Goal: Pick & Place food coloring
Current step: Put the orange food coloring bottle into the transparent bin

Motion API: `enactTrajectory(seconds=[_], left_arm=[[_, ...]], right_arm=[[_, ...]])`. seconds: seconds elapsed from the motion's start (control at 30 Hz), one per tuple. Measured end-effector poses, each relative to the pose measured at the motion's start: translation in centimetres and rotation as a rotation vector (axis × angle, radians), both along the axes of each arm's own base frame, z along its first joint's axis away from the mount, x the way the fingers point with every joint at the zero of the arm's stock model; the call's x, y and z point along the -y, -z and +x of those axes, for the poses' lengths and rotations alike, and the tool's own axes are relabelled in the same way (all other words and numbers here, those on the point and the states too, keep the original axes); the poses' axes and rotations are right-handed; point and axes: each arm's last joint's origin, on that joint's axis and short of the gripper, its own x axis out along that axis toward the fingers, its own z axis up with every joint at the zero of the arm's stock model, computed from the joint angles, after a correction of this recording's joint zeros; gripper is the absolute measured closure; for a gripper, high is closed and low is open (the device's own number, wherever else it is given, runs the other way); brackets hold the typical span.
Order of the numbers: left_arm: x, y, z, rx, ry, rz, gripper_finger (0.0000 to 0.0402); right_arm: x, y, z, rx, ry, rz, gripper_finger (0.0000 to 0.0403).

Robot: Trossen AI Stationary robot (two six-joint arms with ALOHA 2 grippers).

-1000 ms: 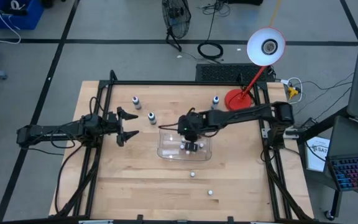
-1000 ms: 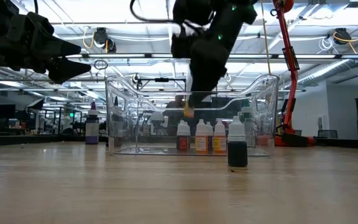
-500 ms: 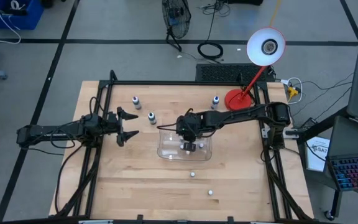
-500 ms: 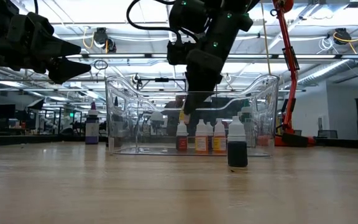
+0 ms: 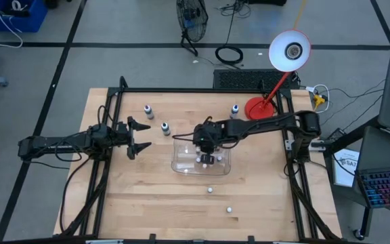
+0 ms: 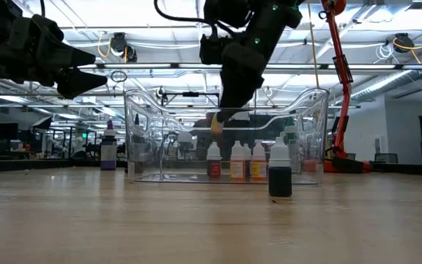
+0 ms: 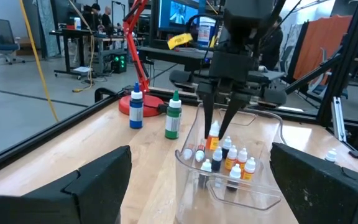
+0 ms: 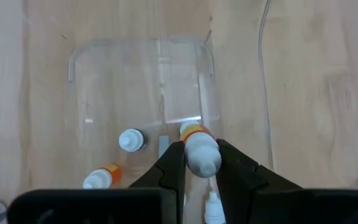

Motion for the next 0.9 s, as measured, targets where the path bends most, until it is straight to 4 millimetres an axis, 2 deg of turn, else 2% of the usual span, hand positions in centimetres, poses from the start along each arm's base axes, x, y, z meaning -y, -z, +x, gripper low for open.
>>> enactTrajectory(seconds=[0.3, 0.9], left_arm=[[0.0, 0.0, 0.0, 0.000, 0.000, 0.000, 0.0023], [0.0, 0.0, 0.0, 0.000, 0.000, 0.000, 0.0023]], right_arm=[[0.5, -0.2, -0.5, -0.031, 0.030, 0.004, 0.0349], [0.5, 2.9, -1.8, -0.092, 0.057, 0.020, 0.0349]])
